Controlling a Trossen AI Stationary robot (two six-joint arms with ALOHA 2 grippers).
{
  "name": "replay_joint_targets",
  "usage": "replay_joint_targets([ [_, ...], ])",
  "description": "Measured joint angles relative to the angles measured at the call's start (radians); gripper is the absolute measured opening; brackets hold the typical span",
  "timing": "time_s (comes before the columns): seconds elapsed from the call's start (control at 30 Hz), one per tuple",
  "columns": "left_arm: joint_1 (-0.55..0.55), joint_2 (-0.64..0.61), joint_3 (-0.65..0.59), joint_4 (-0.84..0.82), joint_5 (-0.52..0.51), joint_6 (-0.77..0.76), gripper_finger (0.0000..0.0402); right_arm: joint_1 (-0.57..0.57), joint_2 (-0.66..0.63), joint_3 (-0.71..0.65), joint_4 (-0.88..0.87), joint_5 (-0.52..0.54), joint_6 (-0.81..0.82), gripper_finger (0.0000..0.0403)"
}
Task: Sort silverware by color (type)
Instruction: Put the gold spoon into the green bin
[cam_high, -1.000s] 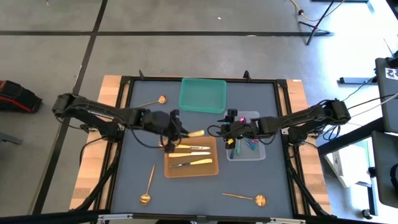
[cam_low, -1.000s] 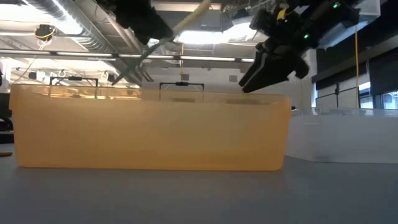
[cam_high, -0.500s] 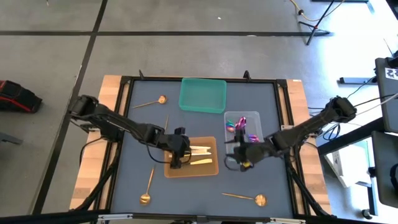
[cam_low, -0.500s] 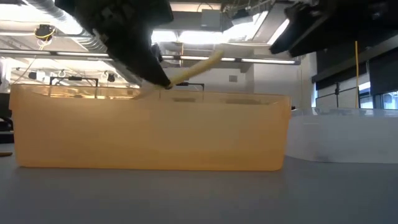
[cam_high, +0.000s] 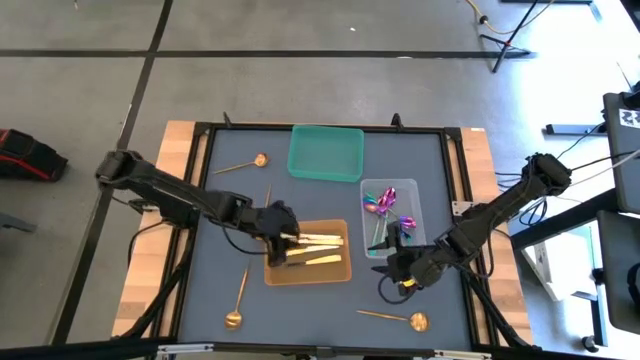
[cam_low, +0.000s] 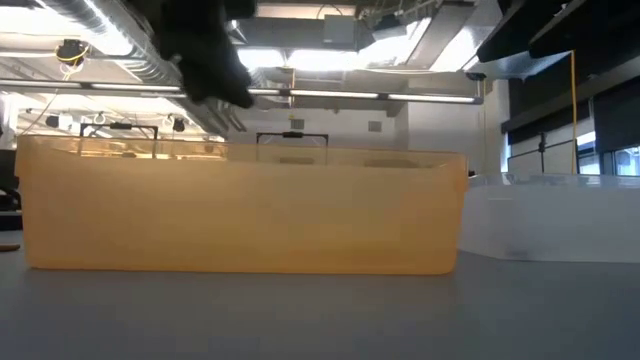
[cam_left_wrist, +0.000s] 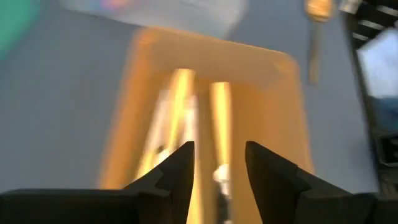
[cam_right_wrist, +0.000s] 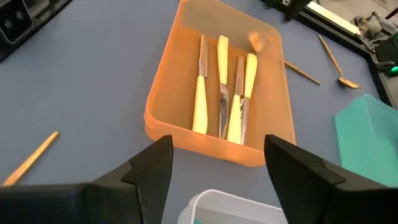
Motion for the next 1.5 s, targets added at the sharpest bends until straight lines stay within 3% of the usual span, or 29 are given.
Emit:
replay_joint_targets([
  [0.23, -0.002, -0.183, 0.000, -0.374, -0.344, -0.237, 0.0135, -0.002, 0.010, 0.000, -0.009, 0.003, 0.039, 0.0239],
  [0.4, 0.085, -0.230, 0.000, -0.654, -0.462, -0.391, 0.0135, -0.002, 0.033, 0.000, 0.011, 0.045, 0.033, 0.0239],
  [0.53, 0.249, -0.221, 0.000, -0.769, -0.408, -0.402, 0.0135, -0.004, 0.051, 0.000, 0.030, 0.087, 0.011, 0.0239],
  [0.8, 0.545, -0.157, 0.000, -0.733, -0.257, -0.114, 0.0135, -0.018, 0.063, 0.000, 0.031, 0.106, -0.008, 0.0239],
  [1.17, 0.821, -0.017, 0.000, -0.657, -0.118, 0.234, 0.0135, -0.115, 0.063, 0.000, 0.009, 0.099, -0.032, 0.0239],
  [1.5, 1.011, 0.142, 0.000, -0.519, -0.096, 0.511, 0.0135, -0.227, 0.063, 0.000, 0.010, 0.069, -0.047, 0.0239],
])
